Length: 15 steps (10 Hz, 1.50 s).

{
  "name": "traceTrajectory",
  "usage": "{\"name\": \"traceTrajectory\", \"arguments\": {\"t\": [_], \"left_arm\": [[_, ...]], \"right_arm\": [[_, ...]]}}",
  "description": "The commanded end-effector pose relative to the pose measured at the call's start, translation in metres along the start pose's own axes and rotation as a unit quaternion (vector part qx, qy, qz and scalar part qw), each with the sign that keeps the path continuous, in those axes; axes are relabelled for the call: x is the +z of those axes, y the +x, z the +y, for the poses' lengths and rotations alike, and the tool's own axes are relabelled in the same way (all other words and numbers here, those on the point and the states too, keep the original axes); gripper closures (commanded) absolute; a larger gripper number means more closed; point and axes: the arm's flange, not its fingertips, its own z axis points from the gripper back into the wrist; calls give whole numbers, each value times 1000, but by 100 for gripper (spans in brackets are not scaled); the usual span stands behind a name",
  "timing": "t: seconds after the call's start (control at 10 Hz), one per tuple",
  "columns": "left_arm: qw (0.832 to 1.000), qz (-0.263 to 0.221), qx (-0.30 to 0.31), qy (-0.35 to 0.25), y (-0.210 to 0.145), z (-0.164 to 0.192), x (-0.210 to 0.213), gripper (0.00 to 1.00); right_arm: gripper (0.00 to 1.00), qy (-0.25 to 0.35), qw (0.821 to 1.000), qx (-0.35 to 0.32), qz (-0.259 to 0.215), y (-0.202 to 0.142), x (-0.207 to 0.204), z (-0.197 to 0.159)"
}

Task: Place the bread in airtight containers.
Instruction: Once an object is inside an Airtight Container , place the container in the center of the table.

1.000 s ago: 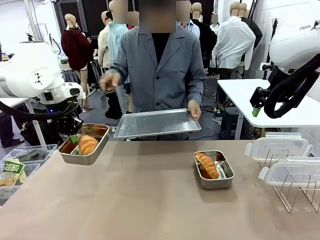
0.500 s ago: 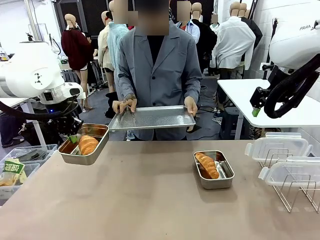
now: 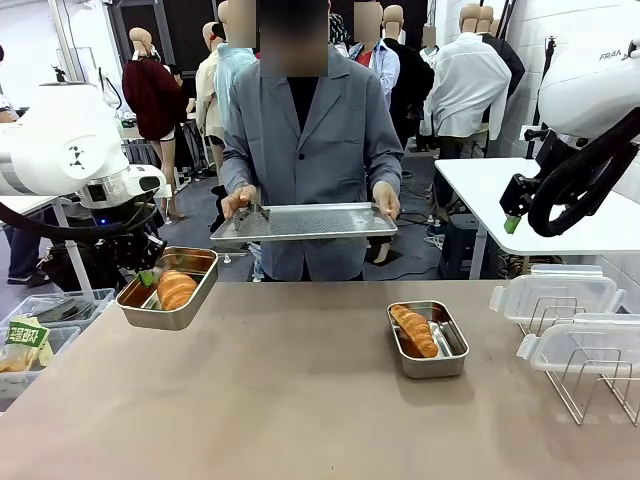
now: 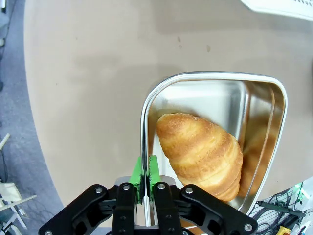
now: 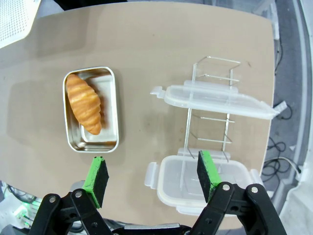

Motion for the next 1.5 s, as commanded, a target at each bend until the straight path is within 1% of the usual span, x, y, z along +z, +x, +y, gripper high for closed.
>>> {"name": "traceTrajectory", "arguments": {"t": [0.0, 0.5, 0.6, 0.8, 0.9, 1.0, 1.1, 1.3, 1.4], "left_arm": [[1000, -4, -1, 4, 0, 2, 3, 100], [1000, 0, 0, 0, 0, 0, 0, 100], [999, -5, 23, 21, 2, 2, -18, 100], [999, -7, 42, 14, 1, 10, -49, 100], [999, 16, 49, -10, 5, 19, -73, 100], [997, 29, 68, -12, 9, 26, -92, 100], [997, 22, 75, -15, 8, 24, -105, 100], [998, 0, 63, -9, 10, 14, -129, 100], [998, 0, 59, 1, 10, 9, -136, 100]], "right_arm": [[9, 5, 1000, -3, -7, -1, -3, 2], [9, 5, 1000, -3, -7, -1, -3, 2], [9, 5, 1000, -3, -7, -1, -3, 2], [9, 5, 1000, -3, -7, -1, -3, 2], [9, 5, 1000, -3, -7, -1, -3, 2], [9, 5, 1000, -3, -7, -1, -3, 2], [9, 5, 1000, -3, -7, -1, -3, 2], [9, 5, 1000, -3, -7, -1, -3, 2], [9, 5, 1000, -3, -7, -1, -3, 2]]}}
